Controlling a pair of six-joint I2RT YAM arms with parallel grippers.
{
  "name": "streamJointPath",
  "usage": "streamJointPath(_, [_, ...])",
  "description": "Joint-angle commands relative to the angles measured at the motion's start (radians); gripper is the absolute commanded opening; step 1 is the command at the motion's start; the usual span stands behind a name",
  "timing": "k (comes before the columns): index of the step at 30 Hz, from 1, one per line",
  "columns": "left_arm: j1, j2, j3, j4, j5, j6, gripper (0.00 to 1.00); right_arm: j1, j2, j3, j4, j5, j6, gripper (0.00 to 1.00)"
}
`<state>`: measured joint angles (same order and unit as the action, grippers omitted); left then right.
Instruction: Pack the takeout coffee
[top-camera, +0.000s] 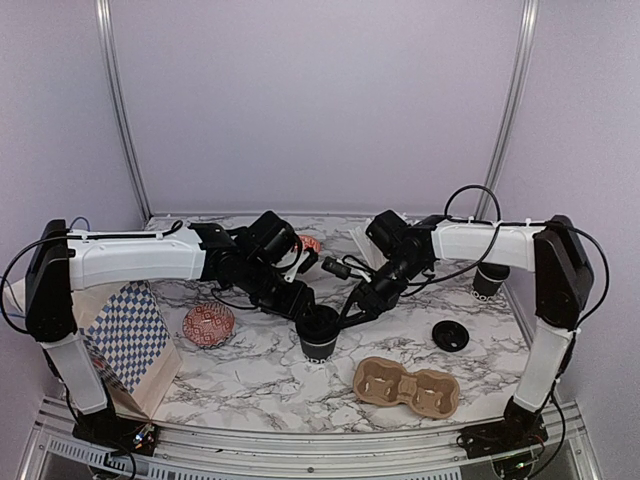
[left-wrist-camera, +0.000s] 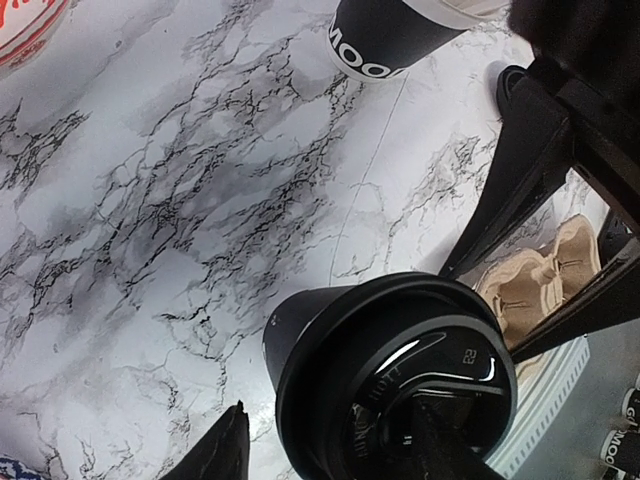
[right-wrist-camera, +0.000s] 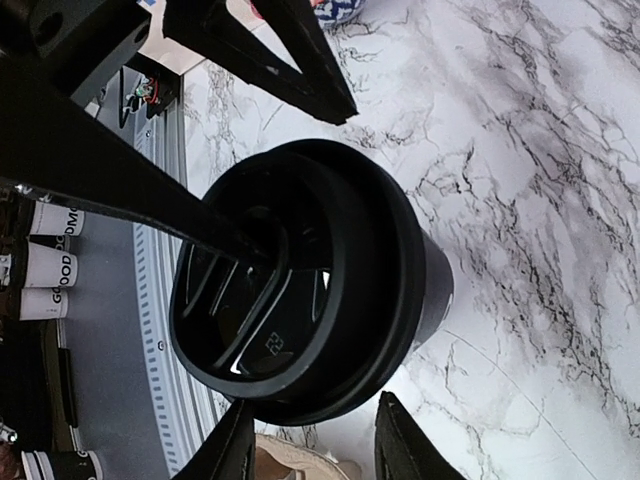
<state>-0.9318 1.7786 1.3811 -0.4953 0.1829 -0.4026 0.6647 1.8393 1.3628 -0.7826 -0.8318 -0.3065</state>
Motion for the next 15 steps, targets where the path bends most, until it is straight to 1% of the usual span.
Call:
streamJointPath(1, [0.005, -0.008, -0.041, -0.023, 0.012, 0.004, 0.54, 0.010, 0.031, 0.041, 0.026, 0.081, 0.057, 0.37])
streamJointPath(8, [0.016, 0.012, -0.070, -0.008, 0.029, 0.008, 0.49, 0.011, 0.077, 0.050, 0.039, 0.197, 0.103, 0.34])
streamJointPath(12, [0.030, 0.034, -0.101, 0.007, 0.029, -0.012, 0.47, 0.022, 0.110, 0.074, 0.037, 0.360, 0.125, 0.30])
streamJointPath(15, [0.038, 0.056, -0.117, 0.015, 0.051, -0.031, 0.48, 0.046, 0.138, 0.086, 0.028, 0.447, 0.123, 0.28])
